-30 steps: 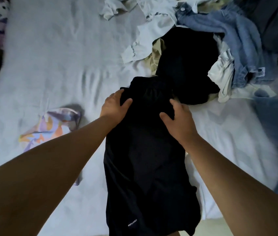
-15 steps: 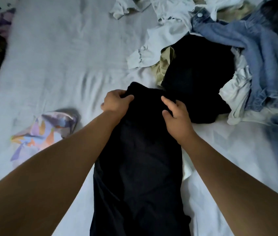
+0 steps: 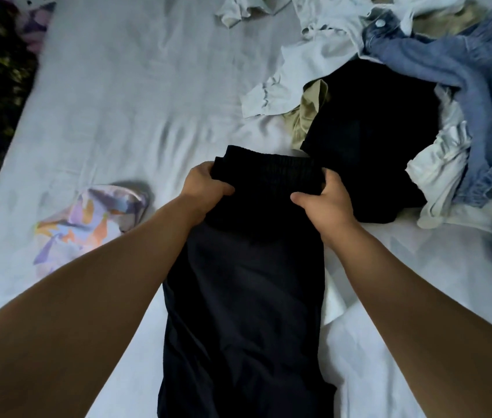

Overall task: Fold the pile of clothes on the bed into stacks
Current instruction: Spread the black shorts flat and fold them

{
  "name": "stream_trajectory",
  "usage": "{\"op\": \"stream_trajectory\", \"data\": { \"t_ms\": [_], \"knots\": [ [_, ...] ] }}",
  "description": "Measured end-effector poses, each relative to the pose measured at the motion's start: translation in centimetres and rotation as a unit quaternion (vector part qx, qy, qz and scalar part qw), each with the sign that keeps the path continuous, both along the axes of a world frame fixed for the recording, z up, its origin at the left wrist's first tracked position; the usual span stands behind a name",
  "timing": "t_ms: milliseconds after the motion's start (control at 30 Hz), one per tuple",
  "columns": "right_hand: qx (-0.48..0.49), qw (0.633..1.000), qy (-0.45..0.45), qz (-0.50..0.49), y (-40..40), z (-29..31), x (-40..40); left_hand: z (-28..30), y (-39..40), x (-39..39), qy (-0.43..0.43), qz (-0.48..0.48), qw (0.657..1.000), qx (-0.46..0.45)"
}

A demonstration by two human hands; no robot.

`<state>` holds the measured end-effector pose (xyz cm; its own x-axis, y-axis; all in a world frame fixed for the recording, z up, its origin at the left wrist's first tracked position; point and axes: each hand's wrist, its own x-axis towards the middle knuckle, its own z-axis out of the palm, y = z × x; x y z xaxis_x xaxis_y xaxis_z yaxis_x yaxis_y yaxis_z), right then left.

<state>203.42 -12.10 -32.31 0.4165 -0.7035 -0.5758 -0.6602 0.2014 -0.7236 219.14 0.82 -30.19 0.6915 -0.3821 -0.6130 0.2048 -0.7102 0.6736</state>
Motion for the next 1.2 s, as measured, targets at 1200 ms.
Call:
{"op": "stream_trajectory", "data": {
  "t_ms": [1200],
  "knots": [
    [-0.017, 0.988, -0.029, 0.150, 23.4, 8.6, -23.7, 5.3, 27.7, -21.5, -0.122, -0.182, 0.974, -0.058]
  ]
}}
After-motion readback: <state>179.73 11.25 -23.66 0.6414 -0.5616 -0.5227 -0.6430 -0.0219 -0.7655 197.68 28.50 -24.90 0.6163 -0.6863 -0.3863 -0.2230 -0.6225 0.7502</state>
